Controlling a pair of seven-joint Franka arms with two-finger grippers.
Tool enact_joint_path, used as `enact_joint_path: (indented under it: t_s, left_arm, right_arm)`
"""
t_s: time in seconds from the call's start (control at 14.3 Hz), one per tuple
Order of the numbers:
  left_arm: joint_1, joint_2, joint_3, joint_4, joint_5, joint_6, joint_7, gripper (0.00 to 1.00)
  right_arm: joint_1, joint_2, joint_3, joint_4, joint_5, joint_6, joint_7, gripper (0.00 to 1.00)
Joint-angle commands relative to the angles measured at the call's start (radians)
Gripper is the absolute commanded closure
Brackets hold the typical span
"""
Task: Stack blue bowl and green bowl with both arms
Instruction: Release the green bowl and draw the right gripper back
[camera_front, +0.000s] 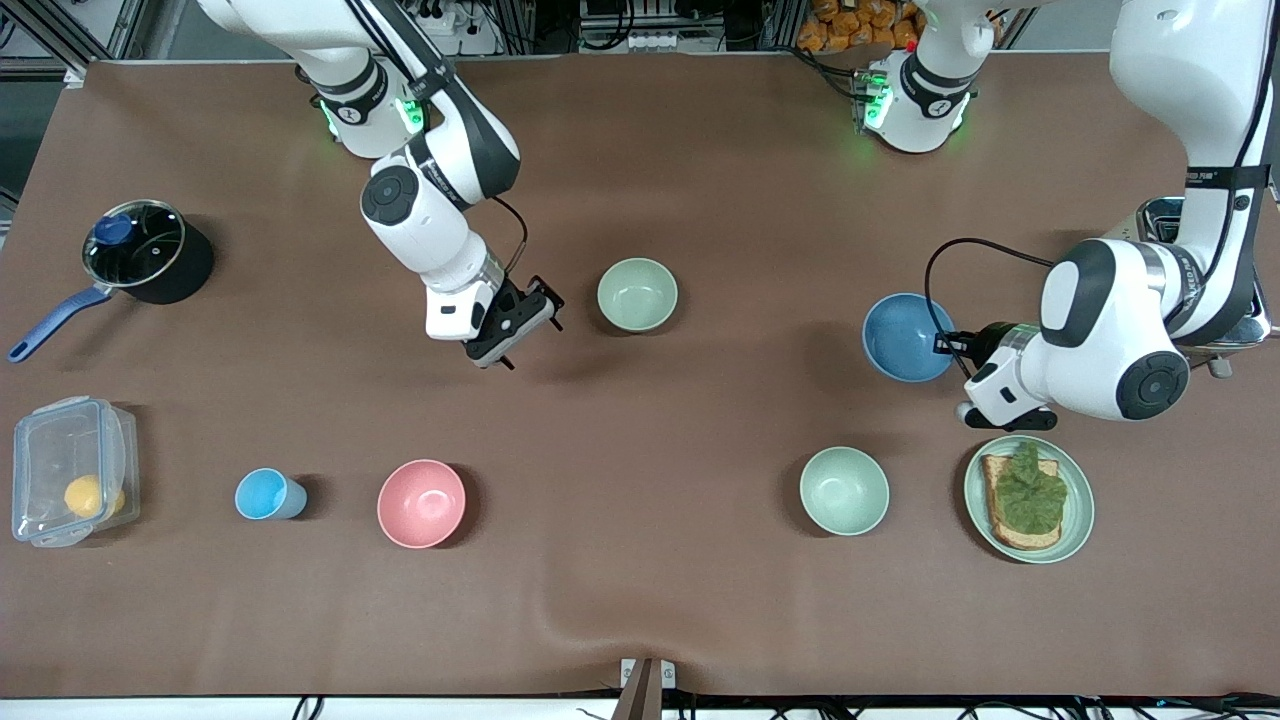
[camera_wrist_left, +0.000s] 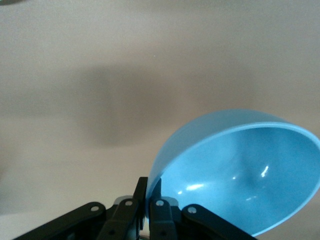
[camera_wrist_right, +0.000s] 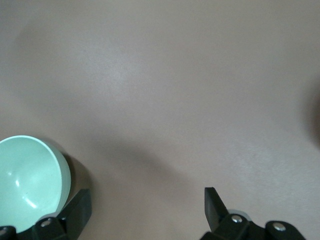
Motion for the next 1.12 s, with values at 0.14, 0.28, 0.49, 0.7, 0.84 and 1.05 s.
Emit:
enact_joint_path:
  t_s: [0.14,0.28,0.49,0.7,0.84,1.05]
  left_arm:
    - [0.000,0.010,0.000,0.008,-0.045,-0.028,-0.018,1.00]
    - [0.000,0.011,0.000,0.008,-0.045,-0.032,-0.018,1.00]
    - [0.001,0.024,0.000,0.007,-0.045,-0.045,-0.015,1.00]
    - [0.001,0.025,0.000,0.007,-0.045,-0.047,-0.013,1.00]
    - [0.001,0.025,0.000,0.007,-0.045,-0.048,-0.012,1.00]
    - [0.001,0.027,0.000,0.005,-0.045,-0.048,-0.009,1.00]
  right_arm:
    - [-0.005,-0.013,0.027,-0.004,0.505,-0.079,-0.028,0.00]
    - [-0.036,-0.007,0.018,0.007,0.638,-0.168,-0.015,0.00]
    - [-0.143,0.053,0.019,0.037,0.760,-0.282,0.149,0.00]
    - [-0.134,0.096,0.018,0.170,0.777,-0.296,0.501,0.00]
    - [-0.129,0.113,0.019,0.217,0.778,-0.299,0.679,0.00]
    - [-0.114,0.139,0.018,0.186,0.765,-0.297,0.789,0.00]
